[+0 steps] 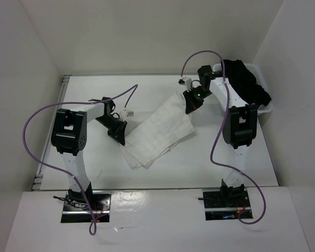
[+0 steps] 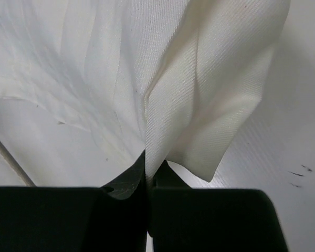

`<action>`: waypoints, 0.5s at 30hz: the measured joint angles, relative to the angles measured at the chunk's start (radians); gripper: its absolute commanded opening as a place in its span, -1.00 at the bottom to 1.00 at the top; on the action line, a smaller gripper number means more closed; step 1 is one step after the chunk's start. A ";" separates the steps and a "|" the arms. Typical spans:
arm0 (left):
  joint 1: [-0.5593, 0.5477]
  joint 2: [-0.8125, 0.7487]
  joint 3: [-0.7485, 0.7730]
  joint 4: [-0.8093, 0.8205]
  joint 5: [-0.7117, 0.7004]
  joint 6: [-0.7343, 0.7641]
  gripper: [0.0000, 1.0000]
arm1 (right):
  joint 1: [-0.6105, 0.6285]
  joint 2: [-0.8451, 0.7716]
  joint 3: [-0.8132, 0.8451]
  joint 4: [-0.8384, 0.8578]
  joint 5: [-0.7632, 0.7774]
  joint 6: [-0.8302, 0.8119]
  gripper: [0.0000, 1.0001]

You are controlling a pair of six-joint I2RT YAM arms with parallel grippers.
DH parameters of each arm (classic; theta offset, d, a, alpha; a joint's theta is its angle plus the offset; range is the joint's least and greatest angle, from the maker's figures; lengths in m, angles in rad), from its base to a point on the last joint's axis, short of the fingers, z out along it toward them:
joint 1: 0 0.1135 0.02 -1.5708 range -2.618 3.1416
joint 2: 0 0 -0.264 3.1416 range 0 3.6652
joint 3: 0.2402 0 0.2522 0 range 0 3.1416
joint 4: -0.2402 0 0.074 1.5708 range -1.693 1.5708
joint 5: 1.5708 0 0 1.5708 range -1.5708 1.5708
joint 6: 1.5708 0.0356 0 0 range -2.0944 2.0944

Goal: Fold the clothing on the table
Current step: Fold the skirt

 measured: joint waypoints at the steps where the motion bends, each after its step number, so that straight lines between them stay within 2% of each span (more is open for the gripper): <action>1: 0.000 0.002 0.010 0.005 -0.004 -0.005 -0.94 | 0.011 -0.018 0.016 0.000 0.019 0.005 -1.00; 8: 0.000 0.031 0.087 0.020 -0.023 -0.024 -0.92 | 0.136 -0.070 0.080 -0.016 0.136 0.023 -1.00; 15: 0.000 0.042 0.094 0.019 -0.020 -0.042 -0.89 | 0.376 -0.070 0.105 -0.044 0.233 0.032 -1.00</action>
